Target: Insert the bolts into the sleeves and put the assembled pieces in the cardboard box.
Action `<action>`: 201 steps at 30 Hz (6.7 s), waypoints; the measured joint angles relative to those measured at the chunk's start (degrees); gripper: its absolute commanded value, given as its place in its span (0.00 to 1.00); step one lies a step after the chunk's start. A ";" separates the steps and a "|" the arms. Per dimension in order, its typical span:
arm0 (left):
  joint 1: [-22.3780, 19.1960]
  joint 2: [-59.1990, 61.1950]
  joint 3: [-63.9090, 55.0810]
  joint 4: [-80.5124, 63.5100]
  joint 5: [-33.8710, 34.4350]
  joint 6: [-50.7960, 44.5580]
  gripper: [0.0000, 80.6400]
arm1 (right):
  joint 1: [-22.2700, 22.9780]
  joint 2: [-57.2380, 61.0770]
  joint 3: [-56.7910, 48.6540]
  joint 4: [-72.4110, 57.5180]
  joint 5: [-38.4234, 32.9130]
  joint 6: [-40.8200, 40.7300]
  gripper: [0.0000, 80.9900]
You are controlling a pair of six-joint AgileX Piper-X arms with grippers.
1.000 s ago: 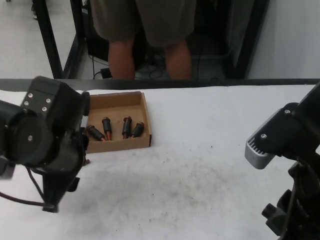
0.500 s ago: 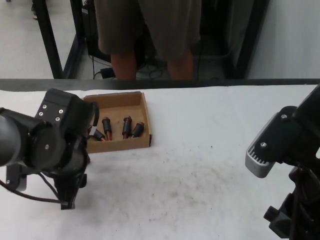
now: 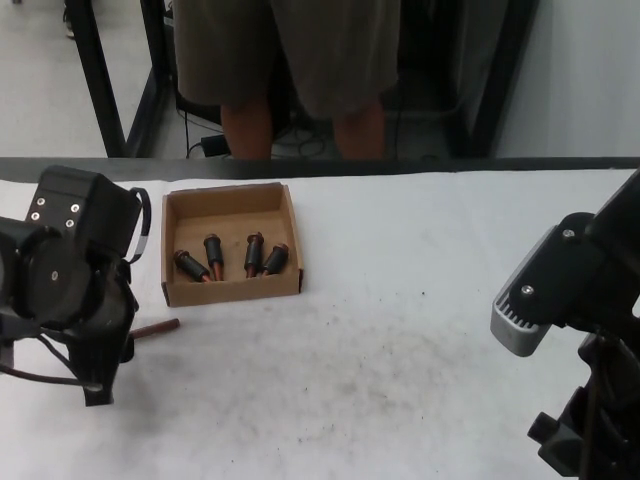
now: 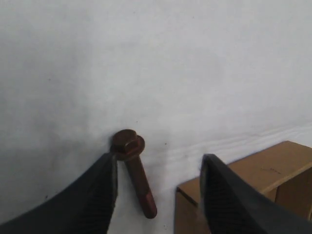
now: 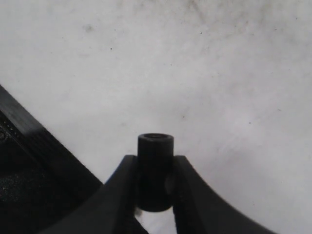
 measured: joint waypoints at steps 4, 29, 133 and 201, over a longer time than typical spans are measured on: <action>0.00 1.33 0.00 -0.62 1.01 0.00 0.60 | 0.00 0.00 0.00 0.00 0.00 0.00 0.00; 0.00 5.59 -0.86 -5.60 2.91 -2.98 0.47 | 0.00 0.00 0.00 0.00 0.00 -0.07 0.00; 0.00 -44.04 3.76 -1.01 40.78 90.02 0.01 | 0.00 20.50 0.05 -74.25 -29.17 21.24 0.00; 0.19 -44.68 3.52 -2.76 43.48 87.88 0.56 | 0.07 20.80 -0.30 -83.07 -27.36 17.37 0.00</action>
